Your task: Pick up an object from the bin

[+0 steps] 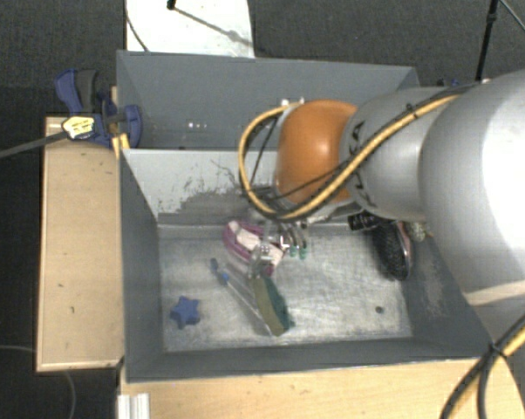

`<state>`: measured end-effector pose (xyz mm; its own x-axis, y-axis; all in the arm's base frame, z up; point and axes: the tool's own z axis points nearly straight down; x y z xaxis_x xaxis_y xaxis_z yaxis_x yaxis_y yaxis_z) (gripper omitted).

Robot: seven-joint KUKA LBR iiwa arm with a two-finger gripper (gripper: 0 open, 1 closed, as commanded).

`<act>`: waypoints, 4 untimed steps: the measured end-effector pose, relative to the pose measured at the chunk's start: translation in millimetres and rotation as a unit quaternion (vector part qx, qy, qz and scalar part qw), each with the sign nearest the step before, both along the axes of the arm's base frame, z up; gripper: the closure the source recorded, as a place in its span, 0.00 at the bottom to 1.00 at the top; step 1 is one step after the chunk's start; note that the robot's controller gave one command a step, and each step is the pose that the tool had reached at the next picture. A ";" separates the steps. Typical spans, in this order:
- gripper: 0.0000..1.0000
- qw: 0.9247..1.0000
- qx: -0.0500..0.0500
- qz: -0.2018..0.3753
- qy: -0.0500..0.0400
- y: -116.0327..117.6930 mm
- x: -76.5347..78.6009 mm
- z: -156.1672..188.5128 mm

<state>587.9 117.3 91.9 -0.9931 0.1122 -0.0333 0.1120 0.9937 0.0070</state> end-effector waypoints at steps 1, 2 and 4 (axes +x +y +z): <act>0.00 0.945 0.005 -0.326 0.015 -9.1 -41.1 50.4; 0.00 0.962 0.005 -0.272 0.009 1.4 -39.6 6.9; 1.00 0.961 0.005 -0.275 0.012 -16.1 -51.2 127.4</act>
Offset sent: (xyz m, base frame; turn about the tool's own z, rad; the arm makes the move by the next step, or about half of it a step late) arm -0.0417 -0.0090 0.0493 0.6634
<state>536.8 101.2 219.2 -0.7834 0.6215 -0.0065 0.6214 0.7834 0.0069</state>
